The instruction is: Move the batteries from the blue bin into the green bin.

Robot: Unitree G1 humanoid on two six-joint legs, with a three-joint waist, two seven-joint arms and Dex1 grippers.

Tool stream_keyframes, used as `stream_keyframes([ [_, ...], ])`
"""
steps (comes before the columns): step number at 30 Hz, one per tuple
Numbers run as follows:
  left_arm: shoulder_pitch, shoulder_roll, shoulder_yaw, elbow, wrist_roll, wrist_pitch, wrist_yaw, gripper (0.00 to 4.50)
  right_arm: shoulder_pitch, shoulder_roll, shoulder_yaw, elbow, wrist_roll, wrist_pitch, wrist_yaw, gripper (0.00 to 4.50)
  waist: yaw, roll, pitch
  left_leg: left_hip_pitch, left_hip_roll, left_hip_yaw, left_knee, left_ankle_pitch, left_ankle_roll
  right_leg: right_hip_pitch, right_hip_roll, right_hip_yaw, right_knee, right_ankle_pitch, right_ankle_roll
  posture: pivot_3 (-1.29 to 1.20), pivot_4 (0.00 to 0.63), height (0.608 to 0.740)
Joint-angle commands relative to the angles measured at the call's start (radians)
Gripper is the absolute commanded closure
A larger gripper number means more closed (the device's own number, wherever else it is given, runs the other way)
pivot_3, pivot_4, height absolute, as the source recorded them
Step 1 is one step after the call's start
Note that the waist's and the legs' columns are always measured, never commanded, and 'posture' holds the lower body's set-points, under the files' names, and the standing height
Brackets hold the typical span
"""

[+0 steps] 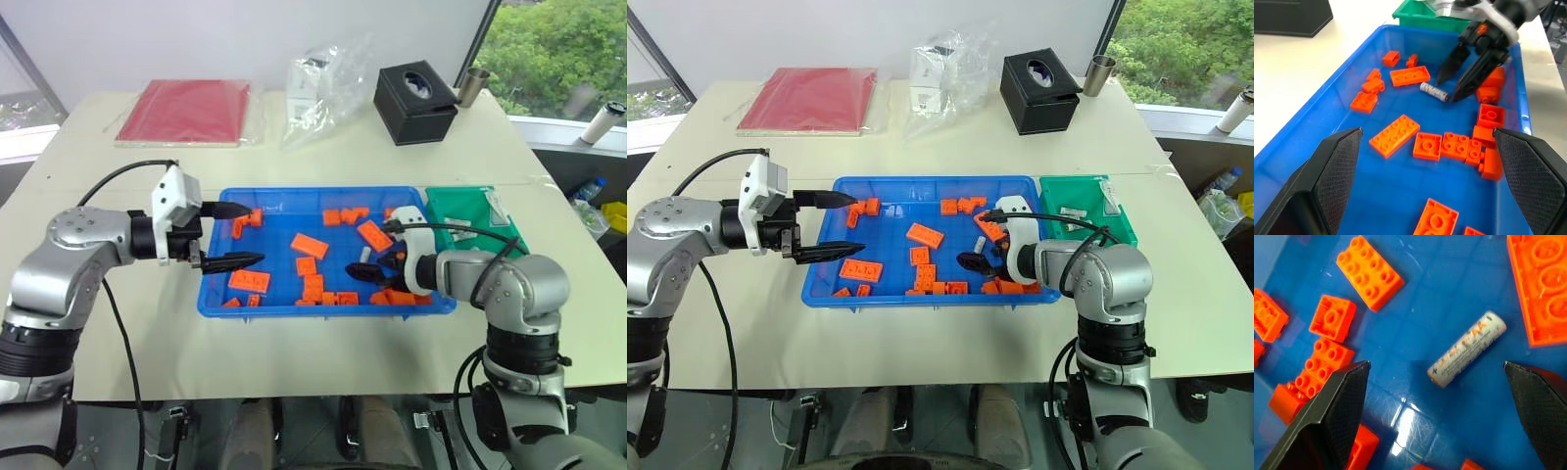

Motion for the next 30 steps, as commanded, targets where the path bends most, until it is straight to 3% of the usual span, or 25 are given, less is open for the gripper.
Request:
stream_keyframes([
  [1, -0.015, 0.001, 0.003, -0.036, -0.011, 0.002, -0.001, 0.00, -0.017, 0.006, 0.014, 0.089, -0.038, -0.068, -0.028, 0.03, 0.000, 0.000, 0.000, 0.000, 0.000, 0.000, 0.000, 0.000, 0.000, 0.000, 0.000, 0.000, 0.000, 0.000, 0.000, 0.00, 0.150, 0.736],
  [5, -0.020, -0.001, 0.001, -0.035, -0.011, 0.002, -0.004, 0.00, -0.001, -0.011, 0.059, 0.151, -0.062, -0.147, -0.025, 0.03, 0.001, -0.002, -0.001, 0.000, 0.000, 0.000, 0.000, 0.000, 0.000, 0.001, 0.000, 0.000, 0.000, 0.000, 0.000, 0.00, 0.150, 0.736],
  [7, -0.025, -0.001, 0.000, -0.030, -0.009, 0.001, -0.007, 0.00, 0.010, -0.012, 0.067, 0.149, -0.059, -0.157, -0.021, 0.53, 0.001, -0.003, -0.002, 0.001, 0.000, 0.000, 0.000, 0.000, 0.000, 0.001, 0.000, 0.000, 0.000, 0.000, 0.000, 0.00, 0.150, 0.736],
  [8, -0.028, -0.002, 0.000, -0.027, -0.009, 0.000, -0.009, 0.00, 0.014, -0.011, 0.067, 0.137, -0.053, -0.154, -0.016, 0.86, 0.001, -0.003, -0.002, 0.001, 0.000, 0.000, 0.000, 0.000, 0.000, 0.001, 0.000, 0.000, 0.000, 0.000, 0.000, 0.00, 0.150, 0.736],
  [15, -0.043, -0.009, -0.010, -0.006, -0.001, -0.011, -0.016, 0.00, 0.024, -0.013, 0.059, 0.063, -0.025, -0.115, -0.001, 4.32, 0.000, -0.003, -0.002, 0.001, 0.000, 0.000, 0.000, 0.000, 0.000, 0.001, 0.000, 0.000, 0.000, 0.000, 0.000, 0.00, 0.150, 0.736],
  [27, -0.072, -0.052, -0.047, 0.049, 0.027, -0.058, -0.042, 0.00, 0.006, -0.069, 0.020, -0.037, 0.013, -0.072, 0.024, 4.42, 0.002, -0.002, -0.001, 0.000, 0.000, 0.000, 0.000, 0.000, 0.000, 0.000, 0.000, 0.000, 0.000, 0.000, 0.000, 0.00, 0.150, 0.736],
  [30, -0.078, -0.059, -0.049, 0.054, 0.029, -0.059, -0.044, 0.00, -0.057, -0.091, -0.041, -0.082, 0.066, -0.065, 0.068, 4.42, 0.001, -0.002, -0.001, 0.000, 0.000, 0.000, 0.000, 0.000, 0.000, 0.000, 0.000, 0.000, 0.000, 0.000, 0.000, 0.00, 0.150, 0.736],
])
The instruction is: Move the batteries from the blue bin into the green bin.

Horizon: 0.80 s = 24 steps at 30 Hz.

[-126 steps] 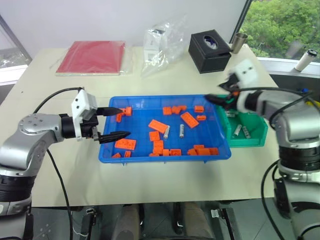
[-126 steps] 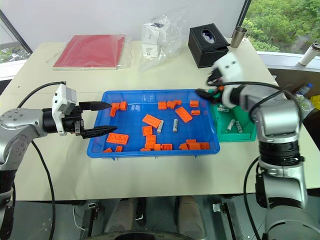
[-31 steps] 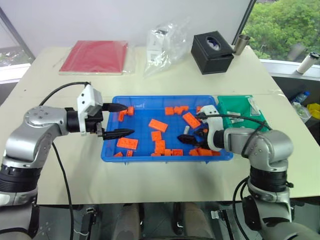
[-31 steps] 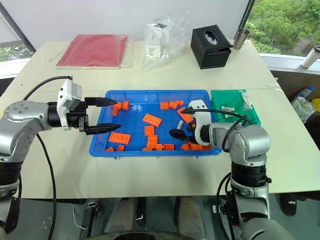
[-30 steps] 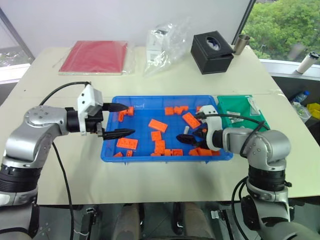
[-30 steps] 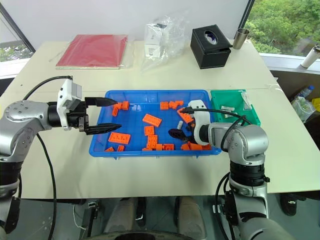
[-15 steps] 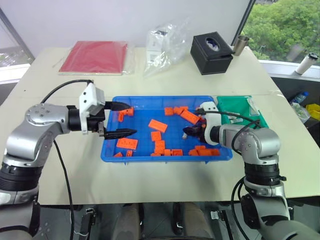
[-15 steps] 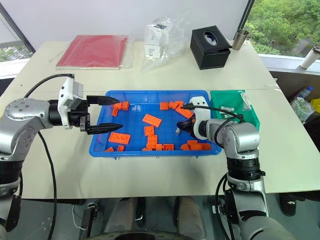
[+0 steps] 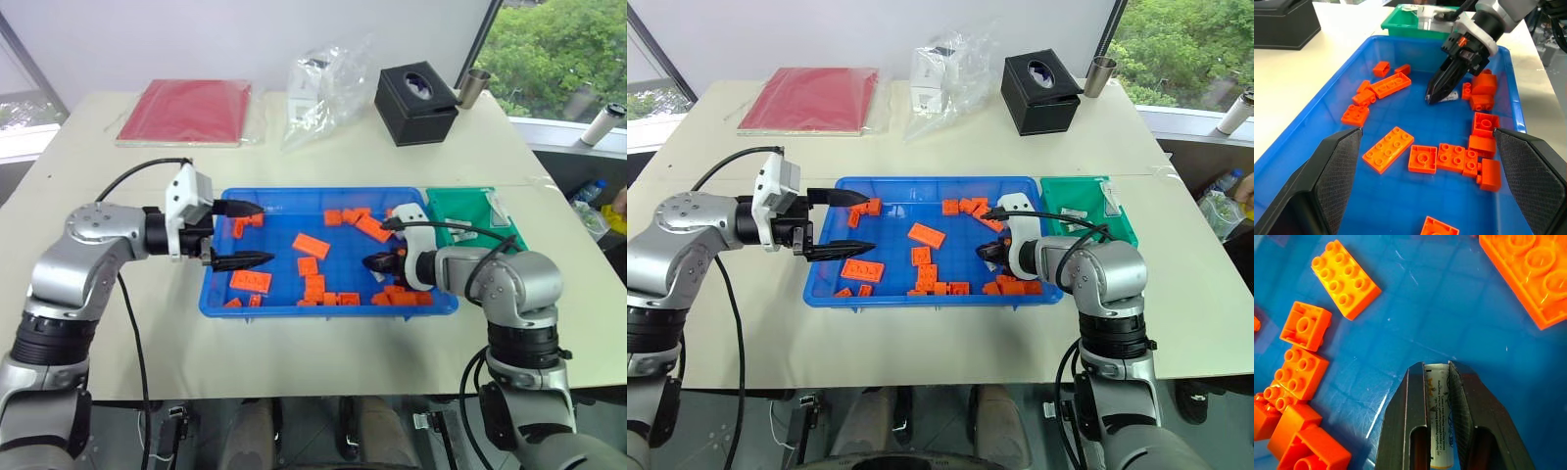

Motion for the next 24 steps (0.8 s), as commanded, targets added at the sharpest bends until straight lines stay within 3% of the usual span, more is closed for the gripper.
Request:
stream_keyframes([
  [1, -0.026, 0.000, 0.010, -0.005, 0.003, -0.021, -0.009, 0.00, -0.112, -0.062, -0.115, -0.076, 0.070, 0.007, 0.060, 4.42, 0.000, 0.001, 0.001, 0.000, 0.000, 0.000, 0.000, 0.000, 0.000, 0.000, 0.000, 0.000, 0.000, 0.000, 0.000, 0.00, 0.150, 0.736],
  [5, -0.022, 0.002, 0.009, 0.007, 0.008, -0.027, -0.015, 0.00, -0.200, -0.239, -0.211, 0.013, 0.039, -0.035, 0.071, 4.42, 0.007, 0.003, 0.002, -0.001, 0.000, 0.000, 0.000, 0.000, 0.000, -0.001, -0.001, 0.000, 0.000, 0.000, 0.000, 0.00, 0.150, 0.736],
  [8, -0.020, 0.003, 0.013, 0.015, 0.012, -0.030, -0.016, 0.00, -0.162, -0.363, -0.222, 0.061, 0.013, -0.099, 0.091, 4.42, 0.014, 0.001, 0.001, -0.001, -0.001, 0.000, -0.001, 0.000, 0.001, -0.001, -0.001, 0.000, -0.002, 0.000, 0.000, 0.00, 0.150, 0.736],
  [12, -0.022, 0.005, 0.015, 0.028, 0.015, -0.035, -0.018, 0.00, -0.082, -0.432, -0.211, 0.086, -0.023, -0.185, 0.091, 4.42, 0.013, 0.002, 0.002, -0.001, -0.001, 0.001, -0.001, 0.000, 0.001, -0.001, -0.001, 0.000, -0.002, 0.000, 0.000, 0.00, 0.150, 0.736],
  [13, -0.024, 0.005, 0.015, 0.034, 0.018, -0.037, -0.017, 0.00, -0.058, -0.437, -0.201, 0.088, -0.034, -0.212, 0.090, 3.34, 0.011, 0.002, 0.002, 0.000, 0.000, 0.002, -0.001, 0.000, 0.001, -0.001, -0.001, 0.000, -0.001, 0.000, 0.000, 0.00, 0.150, 0.736],
  [17, -0.038, 0.001, 0.017, 0.052, 0.023, -0.035, -0.007, 0.00, -0.001, -0.452, -0.178, 0.102, -0.051, -0.346, 0.138, 1.48, 0.002, 0.002, 0.002, 0.000, 0.000, 0.002, -0.001, 0.000, 0.001, -0.001, -0.001, 0.000, -0.001, 0.000, 0.000, 0.00, 0.150, 0.736],
  [20, -0.046, 0.018, 0.029, 0.065, 0.018, -0.026, -0.017, 0.00, 0.051, -0.529, -0.174, 0.133, -0.070, -0.535, 0.267, 1.48, 0.002, 0.002, 0.002, 0.000, 0.000, 0.002, -0.001, 0.000, 0.001, -0.001, 0.000, 0.000, -0.001, 0.000, 0.000, 0.00, 0.150, 0.736],
  [24, -0.058, 0.079, 0.080, 0.121, -0.002, 0.000, -0.047, 0.00, 0.213, -0.699, -0.209, 0.212, -0.098, -0.904, 0.601, 1.48, 0.007, 0.002, 0.002, -0.001, -0.001, 0.001, -0.001, 0.000, 0.001, -0.001, -0.001, 0.000, -0.002, -0.001, 0.002, 0.00, 0.150, 0.736],
])
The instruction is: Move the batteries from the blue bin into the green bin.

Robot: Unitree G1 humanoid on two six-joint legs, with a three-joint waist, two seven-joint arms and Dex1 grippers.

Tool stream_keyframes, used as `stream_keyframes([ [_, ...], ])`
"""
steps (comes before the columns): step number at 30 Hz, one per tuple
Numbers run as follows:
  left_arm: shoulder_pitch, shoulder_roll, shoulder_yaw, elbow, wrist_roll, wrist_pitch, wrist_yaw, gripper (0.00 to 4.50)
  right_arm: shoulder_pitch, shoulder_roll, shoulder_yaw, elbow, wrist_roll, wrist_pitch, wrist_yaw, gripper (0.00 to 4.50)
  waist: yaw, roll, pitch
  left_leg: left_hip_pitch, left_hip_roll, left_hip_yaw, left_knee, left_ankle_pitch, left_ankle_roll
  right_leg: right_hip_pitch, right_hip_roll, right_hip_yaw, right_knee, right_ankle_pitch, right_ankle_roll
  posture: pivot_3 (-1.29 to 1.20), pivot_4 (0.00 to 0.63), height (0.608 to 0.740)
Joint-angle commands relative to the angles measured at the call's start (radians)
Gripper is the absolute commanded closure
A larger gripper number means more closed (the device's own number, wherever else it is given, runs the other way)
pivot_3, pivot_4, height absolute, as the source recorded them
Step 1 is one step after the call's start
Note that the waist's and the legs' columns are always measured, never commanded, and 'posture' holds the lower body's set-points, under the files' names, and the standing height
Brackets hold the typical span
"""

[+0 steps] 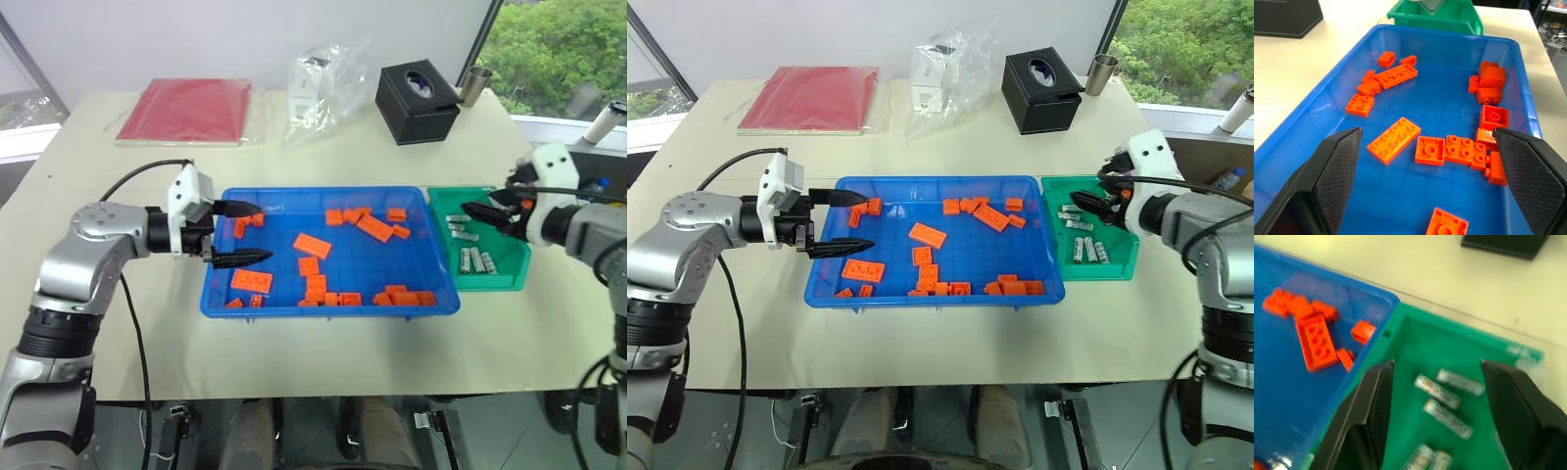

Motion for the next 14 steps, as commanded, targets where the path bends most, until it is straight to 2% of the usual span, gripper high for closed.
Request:
stream_keyframes([
  [1, -0.023, 0.069, 0.086, 0.041, -0.026, 0.019, -0.034, 0.00, 0.107, -0.119, -0.082, 0.077, -0.016, -0.309, 0.290, 1.48, -0.002, 0.000, 0.000, 0.000, 0.000, 0.000, 0.000, 0.000, 0.000, 0.000, 0.000, 0.000, 0.000, 0.000, 0.000, 0.00, 0.150, 0.736],
  [3, -0.014, 0.115, 0.115, 0.081, -0.032, 0.019, -0.069, 0.00, 0.159, -0.181, -0.113, 0.169, -0.008, -0.398, 0.418, 1.48, -0.005, 0.000, 0.000, 0.001, 0.000, 0.000, 0.000, 0.000, 0.000, 0.001, 0.000, 0.000, 0.000, 0.000, 0.000, 0.00, 0.150, 0.736],
  [7, 0.022, 0.195, 0.159, 0.111, -0.037, 0.021, -0.131, 0.00, 0.179, -0.259, -0.111, 0.329, -0.008, -0.478, 0.574, 1.48, -0.012, 0.000, 0.000, 0.002, 0.001, 0.002, 0.001, 0.000, 0.000, 0.001, 0.000, 0.000, 0.000, 0.000, 0.000, 0.00, 0.150, 0.736],
  [14, 0.062, 0.232, 0.192, 0.100, -0.029, -0.002, -0.144, 0.00, 0.137, -0.265, -0.056, 0.435, -0.031, -0.534, 0.649, 1.48, -0.008, 0.001, 0.001, 0.003, 0.002, 0.002, 0.001, 0.000, 0.000, 0.001, -0.001, 0.000, 0.000, -0.002, -0.003, 0.00, 0.150, 0.736],
])
